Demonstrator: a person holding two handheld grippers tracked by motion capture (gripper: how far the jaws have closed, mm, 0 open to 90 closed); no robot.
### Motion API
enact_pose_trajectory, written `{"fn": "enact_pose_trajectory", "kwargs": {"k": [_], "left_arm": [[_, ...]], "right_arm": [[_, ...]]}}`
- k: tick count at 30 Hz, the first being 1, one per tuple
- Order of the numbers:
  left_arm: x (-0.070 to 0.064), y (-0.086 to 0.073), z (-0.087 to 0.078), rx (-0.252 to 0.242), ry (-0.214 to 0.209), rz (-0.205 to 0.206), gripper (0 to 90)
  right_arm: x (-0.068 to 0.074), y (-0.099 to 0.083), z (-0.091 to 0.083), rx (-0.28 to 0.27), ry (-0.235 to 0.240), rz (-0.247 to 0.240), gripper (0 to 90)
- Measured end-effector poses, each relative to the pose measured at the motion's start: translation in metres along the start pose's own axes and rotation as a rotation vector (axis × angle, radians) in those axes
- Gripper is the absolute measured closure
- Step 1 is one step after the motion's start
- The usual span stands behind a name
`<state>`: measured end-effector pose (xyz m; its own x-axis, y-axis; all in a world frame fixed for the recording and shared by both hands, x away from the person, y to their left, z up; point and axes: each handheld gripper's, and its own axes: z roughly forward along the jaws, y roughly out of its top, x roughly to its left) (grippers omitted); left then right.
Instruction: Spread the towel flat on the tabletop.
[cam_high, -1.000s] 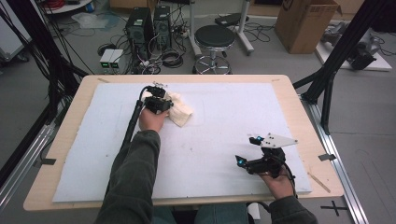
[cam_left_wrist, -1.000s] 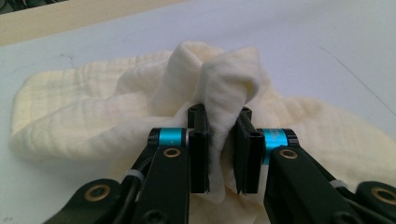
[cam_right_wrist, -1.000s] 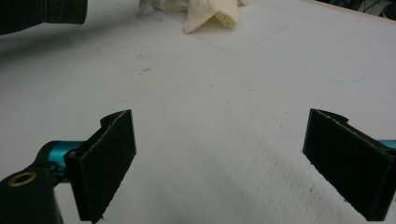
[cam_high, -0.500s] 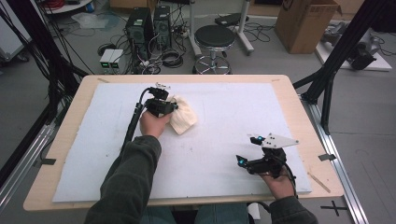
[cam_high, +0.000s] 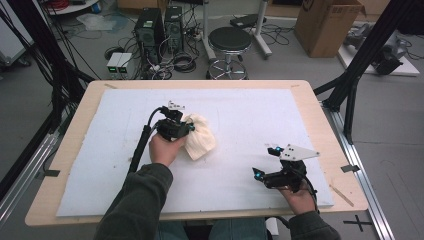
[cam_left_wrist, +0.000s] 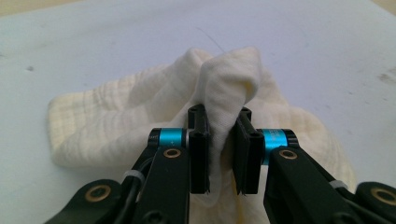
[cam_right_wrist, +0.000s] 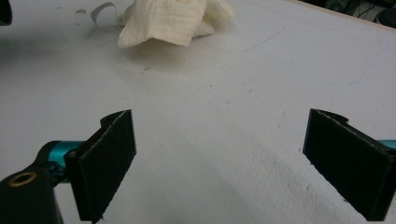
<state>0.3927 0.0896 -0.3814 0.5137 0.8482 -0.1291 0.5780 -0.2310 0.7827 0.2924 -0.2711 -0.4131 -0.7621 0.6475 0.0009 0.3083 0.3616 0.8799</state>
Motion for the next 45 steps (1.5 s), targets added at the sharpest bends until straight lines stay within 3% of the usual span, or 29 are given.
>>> {"fn": "enact_pose_trajectory", "kwargs": {"k": [6,9,15,18,21,28,36,39,42,45], "left_arm": [[-0.020,-0.013,-0.003,0.012,-0.020,0.008,78.1],[-0.023,-0.018,0.003,0.015,-0.041,-0.017,77.4],[-0.022,-0.025,0.020,0.037,-0.047,0.030,73.4],[-0.020,-0.026,0.023,0.027,-0.059,0.063,65.8],[-0.017,-0.024,0.018,-0.005,-0.087,0.081,49.7],[-0.005,-0.019,-0.008,-0.061,-0.095,0.119,38.8],[0.010,-0.032,-0.035,-0.089,-0.117,0.134,36.9],[0.011,-0.038,-0.039,-0.075,-0.109,0.168,37.5],[0.014,-0.046,-0.040,-0.064,-0.118,0.172,43.9],[0.020,-0.052,-0.040,-0.022,-0.129,0.181,48.4]], "right_arm": [[0.002,0.000,0.000,-0.001,-0.001,-0.005,8.8],[0.003,0.000,0.000,0.001,-0.001,-0.005,8.7],[0.004,0.000,0.001,0.005,0.002,-0.007,8.7],[0.003,0.000,0.002,0.012,0.005,-0.009,8.7],[0.002,-0.001,0.003,0.013,0.006,-0.014,8.7],[0.007,0.000,0.006,0.025,0.017,-0.021,8.8],[0.009,0.001,0.009,0.034,0.022,-0.029,8.8],[0.010,0.001,0.010,0.038,0.025,-0.030,8.7],[0.011,0.001,0.011,0.039,0.027,-0.033,8.8],[0.011,0.001,0.012,0.044,0.029,-0.025,8.7]]}}
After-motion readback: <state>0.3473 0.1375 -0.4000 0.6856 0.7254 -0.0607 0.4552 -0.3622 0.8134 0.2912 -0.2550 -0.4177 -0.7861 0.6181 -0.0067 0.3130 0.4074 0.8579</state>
